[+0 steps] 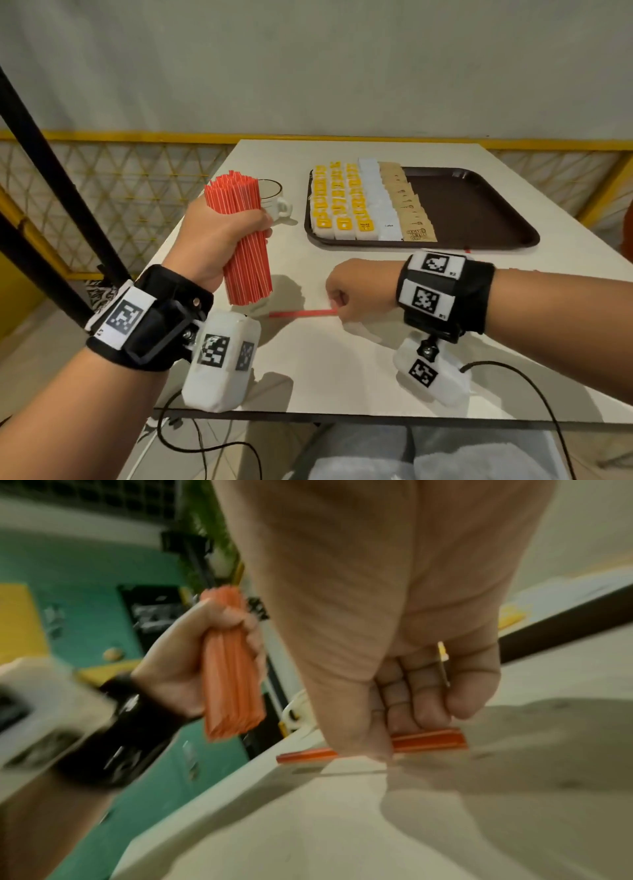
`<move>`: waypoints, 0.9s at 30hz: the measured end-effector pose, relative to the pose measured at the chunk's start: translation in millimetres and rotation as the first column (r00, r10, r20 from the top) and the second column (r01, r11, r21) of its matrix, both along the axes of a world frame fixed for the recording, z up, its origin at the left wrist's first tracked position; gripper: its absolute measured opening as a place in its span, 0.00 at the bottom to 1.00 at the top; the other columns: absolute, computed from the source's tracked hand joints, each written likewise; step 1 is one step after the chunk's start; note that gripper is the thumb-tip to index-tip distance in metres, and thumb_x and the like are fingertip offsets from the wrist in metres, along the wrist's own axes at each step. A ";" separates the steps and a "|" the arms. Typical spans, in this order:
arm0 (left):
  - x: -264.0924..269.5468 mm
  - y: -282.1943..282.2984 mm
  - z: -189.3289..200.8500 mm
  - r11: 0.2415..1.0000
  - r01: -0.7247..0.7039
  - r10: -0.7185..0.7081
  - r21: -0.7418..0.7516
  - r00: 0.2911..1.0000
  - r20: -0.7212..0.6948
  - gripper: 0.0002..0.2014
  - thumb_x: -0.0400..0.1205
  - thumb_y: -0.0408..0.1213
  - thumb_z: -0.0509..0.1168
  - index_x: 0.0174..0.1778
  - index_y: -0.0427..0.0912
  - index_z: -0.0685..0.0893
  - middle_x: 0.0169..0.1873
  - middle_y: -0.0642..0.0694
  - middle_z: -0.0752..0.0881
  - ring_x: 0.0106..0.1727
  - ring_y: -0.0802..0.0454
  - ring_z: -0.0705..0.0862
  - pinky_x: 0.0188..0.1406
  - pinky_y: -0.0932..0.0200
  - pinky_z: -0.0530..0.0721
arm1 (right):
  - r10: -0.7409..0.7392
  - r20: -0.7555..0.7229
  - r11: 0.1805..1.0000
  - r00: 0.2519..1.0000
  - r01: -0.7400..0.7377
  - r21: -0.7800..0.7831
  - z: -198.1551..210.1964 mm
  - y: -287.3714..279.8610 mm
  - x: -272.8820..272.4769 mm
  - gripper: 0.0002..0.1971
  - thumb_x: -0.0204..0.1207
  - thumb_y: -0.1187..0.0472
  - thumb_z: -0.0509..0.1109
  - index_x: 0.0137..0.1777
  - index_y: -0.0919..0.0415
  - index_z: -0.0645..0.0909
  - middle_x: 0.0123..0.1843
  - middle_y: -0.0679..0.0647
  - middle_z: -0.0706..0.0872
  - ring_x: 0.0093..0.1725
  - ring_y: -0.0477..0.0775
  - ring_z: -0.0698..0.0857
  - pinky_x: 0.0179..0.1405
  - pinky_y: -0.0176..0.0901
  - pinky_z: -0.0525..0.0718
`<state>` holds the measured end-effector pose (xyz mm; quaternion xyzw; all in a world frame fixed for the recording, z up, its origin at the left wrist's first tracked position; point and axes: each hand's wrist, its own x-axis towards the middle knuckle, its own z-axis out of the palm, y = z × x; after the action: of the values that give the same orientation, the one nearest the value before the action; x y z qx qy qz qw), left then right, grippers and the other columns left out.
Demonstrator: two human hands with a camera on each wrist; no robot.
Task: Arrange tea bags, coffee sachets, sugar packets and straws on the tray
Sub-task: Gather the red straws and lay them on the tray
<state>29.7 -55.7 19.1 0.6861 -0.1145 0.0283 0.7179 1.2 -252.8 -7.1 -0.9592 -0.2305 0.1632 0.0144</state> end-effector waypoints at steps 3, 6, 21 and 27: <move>-1.2 -12.2 -6.4 0.999 -0.010 0.010 -0.045 1.000 -0.015 0.13 0.62 0.30 0.72 0.42 0.41 0.82 0.31 0.48 0.85 0.34 0.48 0.86 0.41 0.47 0.87 | -0.227 0.003 0.942 0.974 0.219 0.252 8.9 -41.4 -1.7 0.05 0.76 0.62 0.67 0.41 0.61 0.84 0.35 0.48 0.83 0.31 0.41 0.79 0.31 0.27 0.75; -5.1 -42.9 -18.2 0.996 -0.002 -0.005 -0.094 0.997 -0.077 0.16 0.58 0.33 0.75 0.41 0.43 0.83 0.32 0.48 0.86 0.38 0.45 0.86 0.45 0.46 0.87 | -0.356 -0.316 0.531 0.879 0.469 0.706 8.8 -65.2 -12.8 0.04 0.79 0.65 0.69 0.43 0.62 0.83 0.36 0.53 0.86 0.33 0.43 0.85 0.36 0.32 0.83; -23.4 -149.1 -40.8 0.995 0.100 -0.096 0.027 0.989 -0.116 0.15 0.63 0.38 0.77 0.46 0.48 0.86 0.42 0.42 0.89 0.48 0.40 0.88 0.55 0.33 0.84 | -0.469 -0.021 0.615 0.883 0.344 0.709 -19.3 -91.1 -41.9 0.10 0.74 0.69 0.71 0.37 0.52 0.81 0.41 0.55 0.89 0.42 0.52 0.88 0.50 0.49 0.86; -28.0 -161.6 -38.3 0.993 0.099 -0.098 0.066 0.995 -0.013 0.15 0.68 0.28 0.77 0.47 0.45 0.84 0.40 0.43 0.88 0.45 0.45 0.89 0.52 0.39 0.87 | -0.341 -0.261 0.414 0.903 0.394 0.821 -5.7 -85.6 -38.4 0.23 0.67 0.74 0.74 0.62 0.60 0.78 0.57 0.58 0.87 0.57 0.53 0.86 0.61 0.49 0.85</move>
<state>1.7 -217.3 -19.2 0.7034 -0.1455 -0.0144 0.6956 -37.2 -338.5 -12.8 -0.8449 -0.0644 0.0454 0.5291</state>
